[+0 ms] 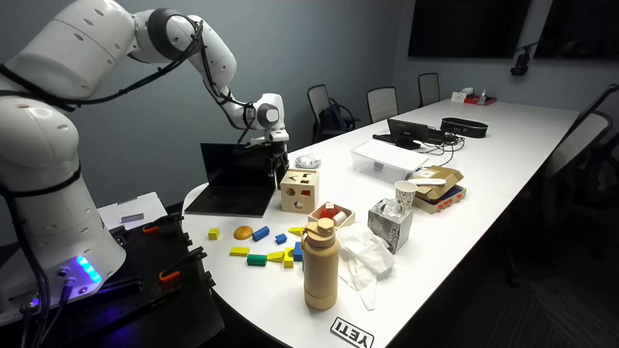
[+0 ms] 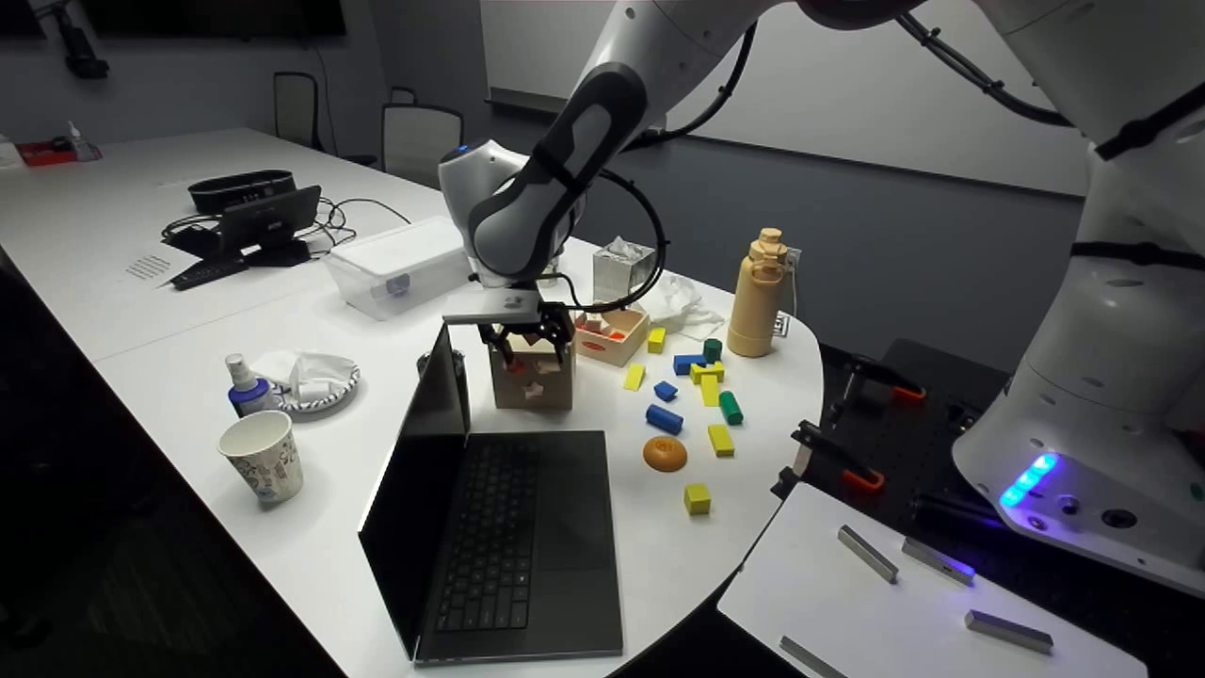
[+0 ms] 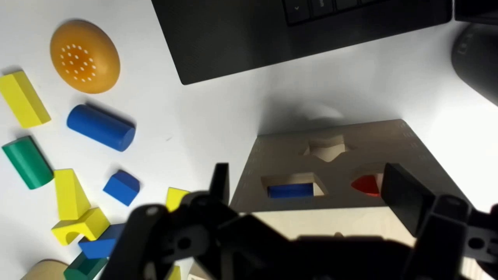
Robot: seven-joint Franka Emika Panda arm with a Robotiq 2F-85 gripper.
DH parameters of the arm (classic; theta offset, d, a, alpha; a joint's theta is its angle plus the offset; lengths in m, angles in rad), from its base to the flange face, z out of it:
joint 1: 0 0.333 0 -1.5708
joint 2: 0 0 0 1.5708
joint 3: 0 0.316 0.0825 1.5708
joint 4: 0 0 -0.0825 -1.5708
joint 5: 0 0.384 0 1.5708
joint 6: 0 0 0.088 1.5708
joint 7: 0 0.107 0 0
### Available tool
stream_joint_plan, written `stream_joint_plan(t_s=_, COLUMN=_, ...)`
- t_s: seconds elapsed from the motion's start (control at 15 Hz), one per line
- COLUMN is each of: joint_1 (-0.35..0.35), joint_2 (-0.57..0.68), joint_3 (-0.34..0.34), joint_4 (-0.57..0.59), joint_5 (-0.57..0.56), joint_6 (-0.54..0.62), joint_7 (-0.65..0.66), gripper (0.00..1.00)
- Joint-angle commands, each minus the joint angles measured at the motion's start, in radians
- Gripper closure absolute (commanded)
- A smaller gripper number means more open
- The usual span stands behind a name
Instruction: Slide the lid on the wooden toy box backwards.
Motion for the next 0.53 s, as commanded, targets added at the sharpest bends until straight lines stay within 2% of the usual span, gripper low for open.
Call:
stream_joint_plan(t_s=0.0, joint_1=0.014, joint_2=-0.001, joint_3=-0.004, joint_4=0.014, joint_5=-0.024, joint_6=0.011, joint_7=0.023, gripper=0.00)
stream_joint_plan(t_s=0.27, joint_1=0.000, joint_2=-0.035, joint_3=0.025, joint_4=-0.018, joint_5=-0.010, joint_6=0.111, joint_7=-0.026, gripper=0.00)
stream_joint_plan(t_s=0.47, joint_1=0.019, joint_2=-0.088, joint_3=0.022, joint_4=-0.052, joint_5=-0.016, joint_6=0.146, joint_7=-0.020, gripper=0.00)
